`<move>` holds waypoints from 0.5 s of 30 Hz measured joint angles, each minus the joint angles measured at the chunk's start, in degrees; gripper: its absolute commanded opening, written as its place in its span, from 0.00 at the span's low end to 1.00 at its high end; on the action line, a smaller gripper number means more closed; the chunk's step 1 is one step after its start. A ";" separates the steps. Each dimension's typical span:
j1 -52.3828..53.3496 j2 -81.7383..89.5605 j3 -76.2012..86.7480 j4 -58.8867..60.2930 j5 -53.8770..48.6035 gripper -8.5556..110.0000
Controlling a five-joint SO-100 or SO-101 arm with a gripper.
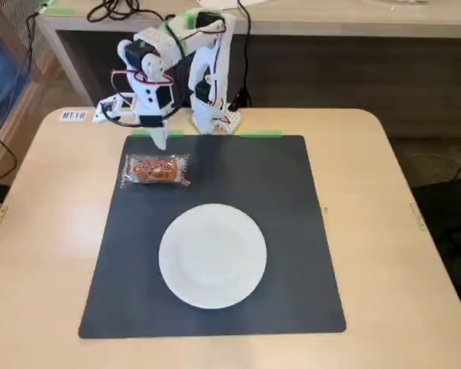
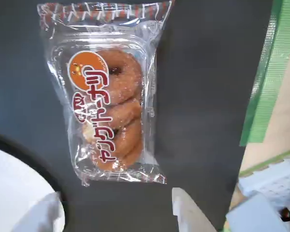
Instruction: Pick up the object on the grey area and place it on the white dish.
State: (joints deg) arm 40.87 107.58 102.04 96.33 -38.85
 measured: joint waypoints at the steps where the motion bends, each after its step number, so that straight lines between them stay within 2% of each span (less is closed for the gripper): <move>1: 0.26 -0.97 0.00 -0.26 -0.44 0.45; 15: 1.05 -10.90 0.00 -5.80 -0.88 0.45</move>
State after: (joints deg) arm 41.92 96.68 102.04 90.53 -39.73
